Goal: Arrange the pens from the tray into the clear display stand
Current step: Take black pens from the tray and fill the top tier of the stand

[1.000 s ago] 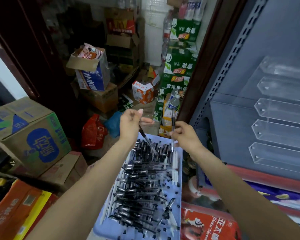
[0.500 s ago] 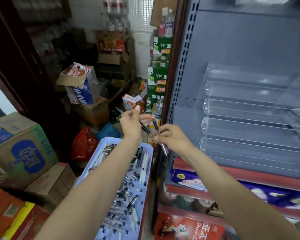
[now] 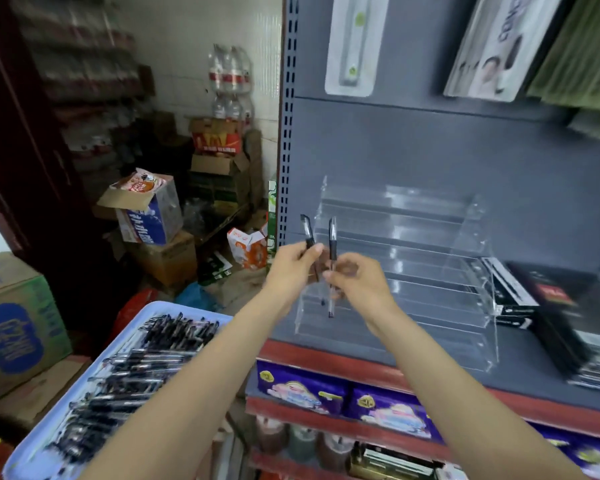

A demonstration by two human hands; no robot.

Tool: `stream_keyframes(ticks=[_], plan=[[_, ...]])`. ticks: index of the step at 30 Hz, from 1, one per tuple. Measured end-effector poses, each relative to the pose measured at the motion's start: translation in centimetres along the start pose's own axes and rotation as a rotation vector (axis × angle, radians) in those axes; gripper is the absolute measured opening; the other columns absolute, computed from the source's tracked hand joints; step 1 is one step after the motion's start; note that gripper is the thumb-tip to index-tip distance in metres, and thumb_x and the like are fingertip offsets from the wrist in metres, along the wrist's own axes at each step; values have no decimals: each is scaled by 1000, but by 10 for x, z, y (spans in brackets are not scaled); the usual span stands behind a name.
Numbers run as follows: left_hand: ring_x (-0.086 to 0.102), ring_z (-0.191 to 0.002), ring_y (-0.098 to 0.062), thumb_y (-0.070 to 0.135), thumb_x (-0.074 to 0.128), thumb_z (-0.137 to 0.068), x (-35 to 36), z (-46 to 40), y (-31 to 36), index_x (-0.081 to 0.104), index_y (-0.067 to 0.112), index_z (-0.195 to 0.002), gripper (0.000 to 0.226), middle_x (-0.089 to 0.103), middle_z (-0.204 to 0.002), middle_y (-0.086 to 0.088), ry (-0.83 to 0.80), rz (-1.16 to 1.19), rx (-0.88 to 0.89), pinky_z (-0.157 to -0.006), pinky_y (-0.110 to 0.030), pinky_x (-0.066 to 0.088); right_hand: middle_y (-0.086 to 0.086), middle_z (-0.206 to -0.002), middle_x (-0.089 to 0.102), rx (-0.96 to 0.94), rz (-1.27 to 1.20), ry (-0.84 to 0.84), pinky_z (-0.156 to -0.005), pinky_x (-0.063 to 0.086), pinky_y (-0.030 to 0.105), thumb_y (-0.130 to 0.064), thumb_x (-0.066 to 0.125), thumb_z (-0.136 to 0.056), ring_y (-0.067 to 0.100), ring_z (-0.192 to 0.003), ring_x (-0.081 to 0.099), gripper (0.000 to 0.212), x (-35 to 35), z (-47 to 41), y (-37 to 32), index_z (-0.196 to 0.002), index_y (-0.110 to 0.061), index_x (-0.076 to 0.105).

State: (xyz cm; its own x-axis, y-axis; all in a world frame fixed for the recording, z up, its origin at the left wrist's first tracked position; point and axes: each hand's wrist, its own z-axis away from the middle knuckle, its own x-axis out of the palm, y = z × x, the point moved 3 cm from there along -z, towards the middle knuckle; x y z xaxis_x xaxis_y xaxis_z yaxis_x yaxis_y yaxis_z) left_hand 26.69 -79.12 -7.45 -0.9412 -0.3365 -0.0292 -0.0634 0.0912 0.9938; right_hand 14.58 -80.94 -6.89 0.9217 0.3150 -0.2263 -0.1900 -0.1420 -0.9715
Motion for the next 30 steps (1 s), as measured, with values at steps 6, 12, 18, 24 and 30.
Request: stream_keyframes(ticks=[6, 12, 18, 24, 30], plan=[[56, -68, -18, 21, 44, -98, 25, -34, 41, 61, 8, -100, 22, 59, -72, 3, -35, -548, 347, -63, -22, 40, 0, -75, 61, -52, -72, 148, -66, 54, 23, -9, 60, -89, 14, -73, 60, 15, -63, -29, -16, -75, -16, 61], [49, -97, -30, 25, 39, -99, 70, -84, 55, 51, 9, -100, 20, 50, -91, -5, -191, -873, 537, -80, -37, 40, 1, -70, 57, -72, -200, 244, -50, 44, 12, -6, 55, -92, 9, -55, 54, 14, -122, -60, -26, -82, -13, 64], [47, -68, -14, 19, 63, -88, 116, -107, 72, 63, 7, -86, 12, 59, -76, -1, -259, -712, 676, -60, -15, 31, 1, -65, 63, -50, -404, 196, -57, 44, 20, -19, 41, -97, 10, -57, 61, 29, -167, -74, -27, -88, -9, 66], [51, -71, -24, 23, 63, -87, 133, -135, 72, 67, 11, -83, 13, 64, -75, -7, -198, -763, 621, -64, -31, 37, 4, -75, 63, -98, -396, 354, -55, 48, 16, -11, 58, -90, 8, -56, 62, 5, -216, -85, -15, -92, -10, 62], [59, -75, -32, 21, 60, -90, 147, -164, 75, 70, 9, -88, 15, 66, -77, -11, -70, -858, 471, -70, -37, 50, 6, -91, 62, -98, 37, 480, -80, 53, 32, -7, 61, -86, 21, -85, 62, 13, -272, -115, 7, -93, -17, 60]])
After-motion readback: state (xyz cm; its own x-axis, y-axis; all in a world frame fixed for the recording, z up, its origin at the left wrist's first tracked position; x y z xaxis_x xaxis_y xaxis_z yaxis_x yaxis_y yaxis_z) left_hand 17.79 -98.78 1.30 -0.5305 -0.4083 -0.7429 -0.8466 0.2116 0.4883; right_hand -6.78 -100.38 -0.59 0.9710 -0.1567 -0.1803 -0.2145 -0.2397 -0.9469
